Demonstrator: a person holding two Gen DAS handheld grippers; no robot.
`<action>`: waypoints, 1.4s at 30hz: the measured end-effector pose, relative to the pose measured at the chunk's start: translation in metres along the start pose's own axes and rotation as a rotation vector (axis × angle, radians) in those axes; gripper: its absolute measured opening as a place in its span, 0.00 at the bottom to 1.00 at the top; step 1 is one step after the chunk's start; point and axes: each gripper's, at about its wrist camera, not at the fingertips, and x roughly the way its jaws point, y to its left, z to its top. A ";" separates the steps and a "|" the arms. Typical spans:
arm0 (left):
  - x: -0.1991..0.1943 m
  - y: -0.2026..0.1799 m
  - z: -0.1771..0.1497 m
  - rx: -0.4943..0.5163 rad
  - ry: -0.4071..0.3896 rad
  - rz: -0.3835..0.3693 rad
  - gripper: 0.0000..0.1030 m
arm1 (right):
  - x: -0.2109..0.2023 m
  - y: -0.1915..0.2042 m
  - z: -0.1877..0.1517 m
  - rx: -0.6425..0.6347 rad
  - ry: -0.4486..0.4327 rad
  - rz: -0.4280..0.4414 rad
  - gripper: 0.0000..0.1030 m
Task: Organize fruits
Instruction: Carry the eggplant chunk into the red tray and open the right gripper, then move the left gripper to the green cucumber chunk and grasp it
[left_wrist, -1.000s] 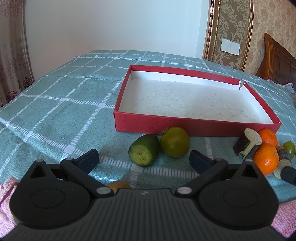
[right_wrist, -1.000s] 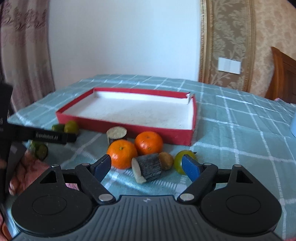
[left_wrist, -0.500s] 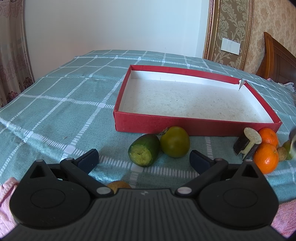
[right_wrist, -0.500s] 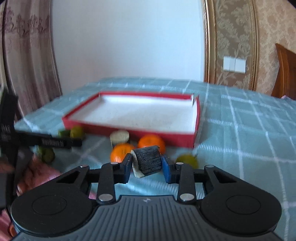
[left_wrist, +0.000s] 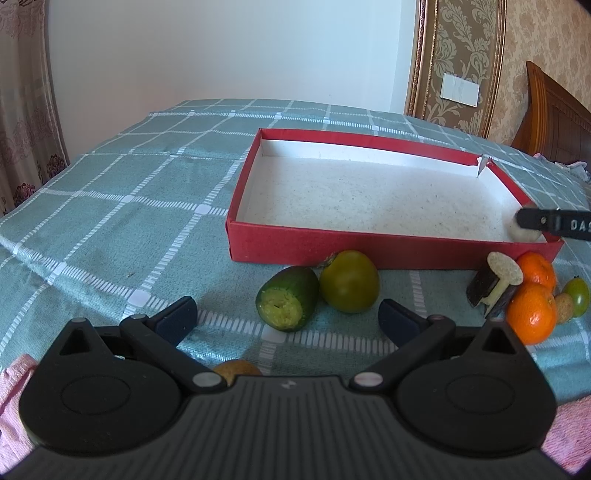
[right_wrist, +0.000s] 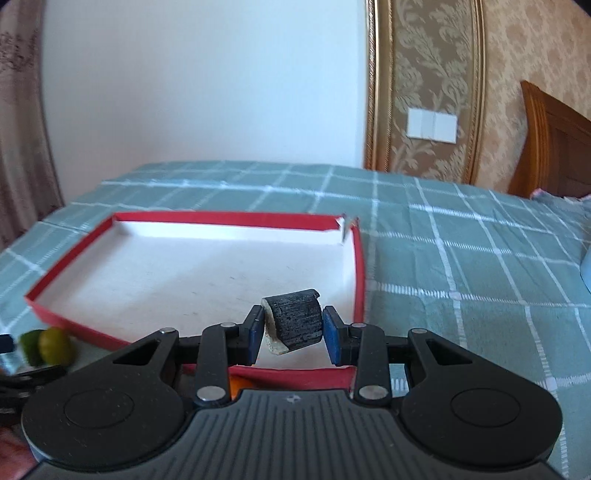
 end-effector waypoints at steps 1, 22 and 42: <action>0.000 0.000 0.000 0.000 0.000 0.000 1.00 | 0.002 0.000 -0.001 0.001 0.008 -0.001 0.38; -0.005 0.008 -0.001 -0.049 -0.024 -0.017 1.00 | -0.094 -0.015 -0.084 0.194 -0.087 -0.002 0.77; -0.086 0.038 -0.031 0.075 -0.278 0.003 1.00 | -0.083 -0.030 -0.086 0.287 -0.029 0.056 0.77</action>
